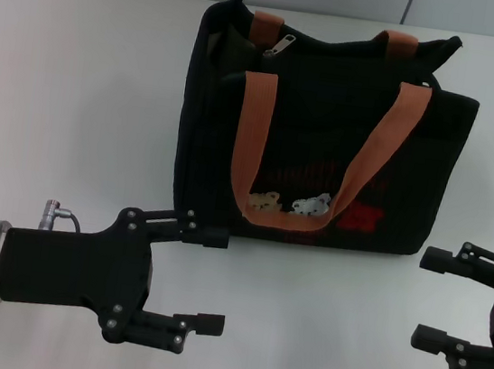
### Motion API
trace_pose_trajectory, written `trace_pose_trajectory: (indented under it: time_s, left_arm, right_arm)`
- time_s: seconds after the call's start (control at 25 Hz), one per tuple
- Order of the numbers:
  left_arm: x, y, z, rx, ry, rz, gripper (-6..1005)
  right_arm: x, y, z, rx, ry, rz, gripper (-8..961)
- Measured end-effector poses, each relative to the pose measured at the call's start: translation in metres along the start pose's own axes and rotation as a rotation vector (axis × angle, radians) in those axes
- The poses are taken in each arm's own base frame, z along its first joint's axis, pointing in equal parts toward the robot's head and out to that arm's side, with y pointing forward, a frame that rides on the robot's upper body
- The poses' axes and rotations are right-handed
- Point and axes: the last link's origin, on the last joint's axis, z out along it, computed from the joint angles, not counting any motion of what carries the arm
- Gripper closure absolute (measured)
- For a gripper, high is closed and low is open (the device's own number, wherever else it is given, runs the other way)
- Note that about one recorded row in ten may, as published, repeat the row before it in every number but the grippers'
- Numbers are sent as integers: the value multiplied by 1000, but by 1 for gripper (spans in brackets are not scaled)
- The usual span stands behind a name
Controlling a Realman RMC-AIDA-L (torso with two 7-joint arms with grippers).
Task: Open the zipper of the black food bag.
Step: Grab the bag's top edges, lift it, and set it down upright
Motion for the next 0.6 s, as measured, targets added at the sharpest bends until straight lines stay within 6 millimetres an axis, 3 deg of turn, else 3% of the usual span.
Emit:
trace_pose_trajectory:
  time_s: [0.4,0.52,0.56,0.6]
  left_arm:
    - [1,-2,1,7,7,15,206]
    - [5,-5,-4,76,52,52,213]
    - [9,-10,-21,242,129,86,215]
    - [9,-10,-21,242,129,86,217]
  right_arm:
    - [0,-2,2,9,3,-10,137]
    - [1,-2,-2,44,-14,-25,138]
    - [1,-2,-6,76,-29,-36,138]
    - [1,-2,-6,76,-29,-36,139]
